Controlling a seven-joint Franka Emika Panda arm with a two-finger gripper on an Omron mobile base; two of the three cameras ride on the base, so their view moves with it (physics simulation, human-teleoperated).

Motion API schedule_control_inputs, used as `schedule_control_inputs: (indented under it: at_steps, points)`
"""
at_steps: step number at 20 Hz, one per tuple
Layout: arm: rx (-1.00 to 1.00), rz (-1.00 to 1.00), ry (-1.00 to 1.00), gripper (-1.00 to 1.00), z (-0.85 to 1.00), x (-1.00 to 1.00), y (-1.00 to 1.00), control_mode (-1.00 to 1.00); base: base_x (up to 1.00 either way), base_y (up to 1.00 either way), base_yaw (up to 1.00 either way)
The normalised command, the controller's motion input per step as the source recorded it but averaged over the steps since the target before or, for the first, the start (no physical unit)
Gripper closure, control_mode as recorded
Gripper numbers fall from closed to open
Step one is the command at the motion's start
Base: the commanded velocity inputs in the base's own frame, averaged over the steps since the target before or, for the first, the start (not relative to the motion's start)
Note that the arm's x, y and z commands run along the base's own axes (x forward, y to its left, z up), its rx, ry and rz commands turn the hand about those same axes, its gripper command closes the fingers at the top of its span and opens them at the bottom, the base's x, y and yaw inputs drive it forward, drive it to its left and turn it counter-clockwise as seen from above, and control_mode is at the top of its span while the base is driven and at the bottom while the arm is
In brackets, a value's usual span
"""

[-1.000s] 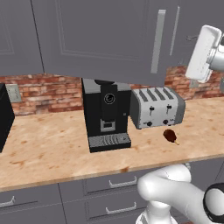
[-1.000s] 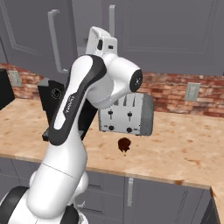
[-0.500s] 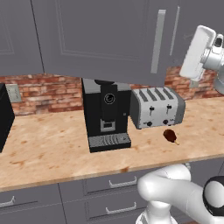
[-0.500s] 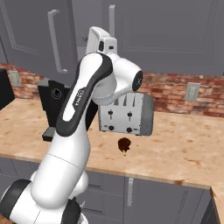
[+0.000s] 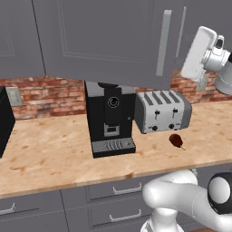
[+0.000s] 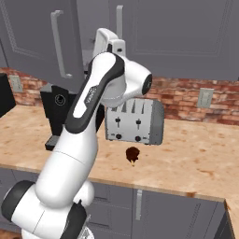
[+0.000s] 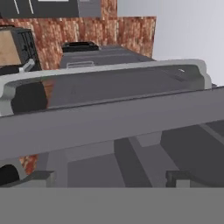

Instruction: Retrieve the tupperware from the cabinet, then place the raw meat into the tupperware to avoid contamination.

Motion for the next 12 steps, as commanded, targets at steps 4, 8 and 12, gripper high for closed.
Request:
schedule_control_inputs:
  at_steps: [4,8,12]
  points:
    - [0.00,0.00,-0.01,-1.00,0.00,0.20,0.00,-1.00,0.00,0.00,0.00]
    - [-0.01,0.00,0.00,-1.00,0.00,0.20,0.00,-1.00,0.00,0.00,0.00]
    - [-0.01,0.00,0.00,-1.00,-0.01,0.13,0.01,-1.00,0.00,0.00,0.00]
